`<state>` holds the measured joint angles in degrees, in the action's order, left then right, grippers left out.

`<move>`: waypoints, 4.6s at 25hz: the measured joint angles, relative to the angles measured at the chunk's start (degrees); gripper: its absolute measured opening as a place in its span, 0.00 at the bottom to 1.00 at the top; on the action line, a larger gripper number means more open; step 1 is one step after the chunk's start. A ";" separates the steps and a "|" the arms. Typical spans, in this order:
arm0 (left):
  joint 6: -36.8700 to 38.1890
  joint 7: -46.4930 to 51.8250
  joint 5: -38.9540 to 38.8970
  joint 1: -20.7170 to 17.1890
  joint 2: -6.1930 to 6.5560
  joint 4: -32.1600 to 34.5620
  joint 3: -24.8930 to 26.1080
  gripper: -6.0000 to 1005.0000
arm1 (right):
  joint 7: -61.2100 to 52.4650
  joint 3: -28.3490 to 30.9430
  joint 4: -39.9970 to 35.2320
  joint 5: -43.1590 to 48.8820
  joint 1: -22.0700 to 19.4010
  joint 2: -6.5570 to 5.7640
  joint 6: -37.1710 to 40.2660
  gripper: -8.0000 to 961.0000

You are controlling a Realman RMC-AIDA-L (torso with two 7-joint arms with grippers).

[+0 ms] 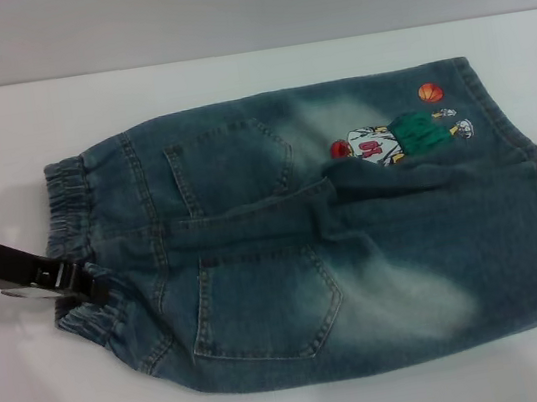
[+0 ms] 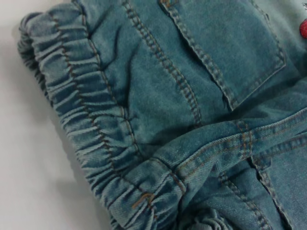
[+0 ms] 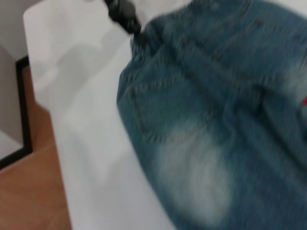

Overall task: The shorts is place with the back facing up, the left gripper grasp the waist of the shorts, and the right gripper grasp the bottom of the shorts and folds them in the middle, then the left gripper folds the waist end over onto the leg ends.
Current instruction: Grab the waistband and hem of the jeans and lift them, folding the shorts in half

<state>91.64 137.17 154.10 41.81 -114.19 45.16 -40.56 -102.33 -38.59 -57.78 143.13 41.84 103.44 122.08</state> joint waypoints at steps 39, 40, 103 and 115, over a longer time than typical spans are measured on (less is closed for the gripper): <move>-0.02 -0.51 0.05 0.45 -1.70 1.32 -1.27 0.05 | -0.31 -3.39 2.86 12.44 -8.57 5.71 -14.85 0.63; 0.08 -0.50 0.05 0.38 -1.71 1.58 -1.26 0.05 | -0.25 -3.57 2.89 12.44 -8.61 5.80 -14.89 0.63; -0.32 -0.92 0.18 0.99 -2.77 2.47 -2.76 0.05 | 2.07 -6.21 0.30 12.53 -8.01 12.50 -20.46 0.58; -0.75 -0.95 0.01 0.99 -2.70 2.47 -2.76 0.05 | 3.74 -6.41 0.30 12.88 -8.14 12.59 -20.13 0.19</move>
<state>90.89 136.23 154.12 42.81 -116.89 47.63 -43.33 -98.60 -45.00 -57.48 156.01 33.71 116.03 101.95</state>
